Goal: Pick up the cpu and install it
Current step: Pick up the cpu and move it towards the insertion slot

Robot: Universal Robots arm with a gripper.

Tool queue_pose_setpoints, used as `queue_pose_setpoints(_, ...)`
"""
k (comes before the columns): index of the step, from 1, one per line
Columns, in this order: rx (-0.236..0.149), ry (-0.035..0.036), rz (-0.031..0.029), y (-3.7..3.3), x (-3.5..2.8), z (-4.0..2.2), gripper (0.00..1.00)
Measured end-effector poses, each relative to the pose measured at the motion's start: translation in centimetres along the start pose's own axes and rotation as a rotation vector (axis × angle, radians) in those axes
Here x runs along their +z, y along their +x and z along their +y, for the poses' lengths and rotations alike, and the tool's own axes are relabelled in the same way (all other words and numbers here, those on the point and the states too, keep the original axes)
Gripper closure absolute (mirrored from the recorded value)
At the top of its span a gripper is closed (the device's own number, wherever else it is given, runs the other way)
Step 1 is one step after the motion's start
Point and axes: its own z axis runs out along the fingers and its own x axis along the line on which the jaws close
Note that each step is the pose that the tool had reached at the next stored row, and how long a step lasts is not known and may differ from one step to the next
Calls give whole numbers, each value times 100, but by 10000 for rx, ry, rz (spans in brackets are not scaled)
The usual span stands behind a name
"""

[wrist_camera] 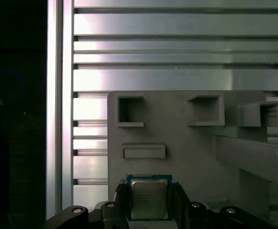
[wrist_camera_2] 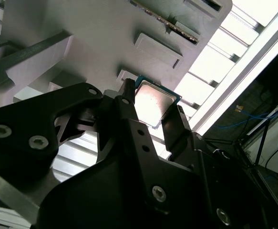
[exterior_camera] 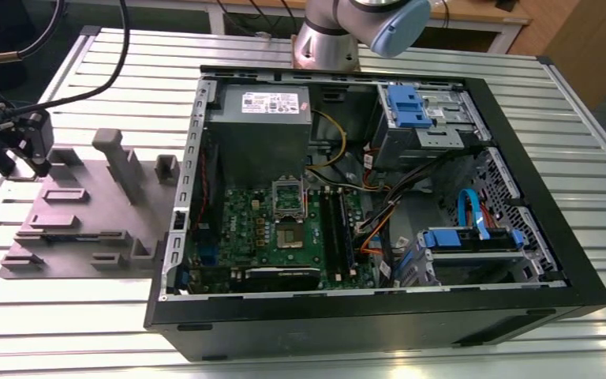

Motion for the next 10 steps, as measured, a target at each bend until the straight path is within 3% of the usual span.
queue_pose_setpoints(10,1,0,-1,-1,-84,4,53)
